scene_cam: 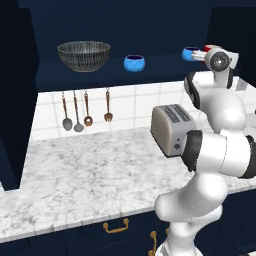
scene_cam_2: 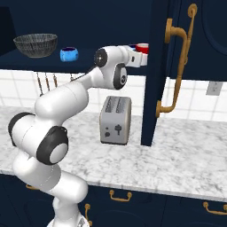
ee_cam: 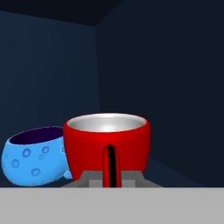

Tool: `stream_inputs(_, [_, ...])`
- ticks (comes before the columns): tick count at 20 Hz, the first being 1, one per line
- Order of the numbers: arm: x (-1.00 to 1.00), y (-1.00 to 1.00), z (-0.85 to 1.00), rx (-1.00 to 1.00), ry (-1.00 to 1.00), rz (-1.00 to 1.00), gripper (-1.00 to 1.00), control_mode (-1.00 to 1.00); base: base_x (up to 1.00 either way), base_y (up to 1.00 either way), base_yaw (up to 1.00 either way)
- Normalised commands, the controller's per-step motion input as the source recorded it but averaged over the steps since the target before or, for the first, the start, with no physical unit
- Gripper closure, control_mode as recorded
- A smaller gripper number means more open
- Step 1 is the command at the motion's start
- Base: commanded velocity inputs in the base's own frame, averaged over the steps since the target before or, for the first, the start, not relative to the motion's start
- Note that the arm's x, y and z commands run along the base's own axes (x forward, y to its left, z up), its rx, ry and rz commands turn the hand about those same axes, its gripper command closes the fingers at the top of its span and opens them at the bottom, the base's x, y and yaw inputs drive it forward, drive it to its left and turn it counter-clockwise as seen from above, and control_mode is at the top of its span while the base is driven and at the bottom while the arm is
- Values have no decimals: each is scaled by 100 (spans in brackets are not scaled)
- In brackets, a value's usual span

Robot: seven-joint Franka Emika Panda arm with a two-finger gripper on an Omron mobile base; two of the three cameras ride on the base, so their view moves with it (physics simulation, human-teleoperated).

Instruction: Gather all objects into one cabinet and sort the glasses and bowls to opposite sides.

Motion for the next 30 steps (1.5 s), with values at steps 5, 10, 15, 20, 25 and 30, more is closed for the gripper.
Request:
stream_inputs(5, [21,-16,-2,0,0,0,100,-100,0,0,0])
stream_inputs(10, [26,-16,-1,0,0,0,100,-100,0,0,0])
stream_inputs(15, [18,-6,-2,0,1,0,-100,-100,0,0,0])
stream_inputs(20, [0,0,0,0,0,0,-100,-100,0,0,0])
stream_inputs(25, [-18,7,0,0,-2,0,-100,-100,0,0,0])
stream_inputs(30, [-32,32,0,0,-6,5,-100,-100,0,0,0])
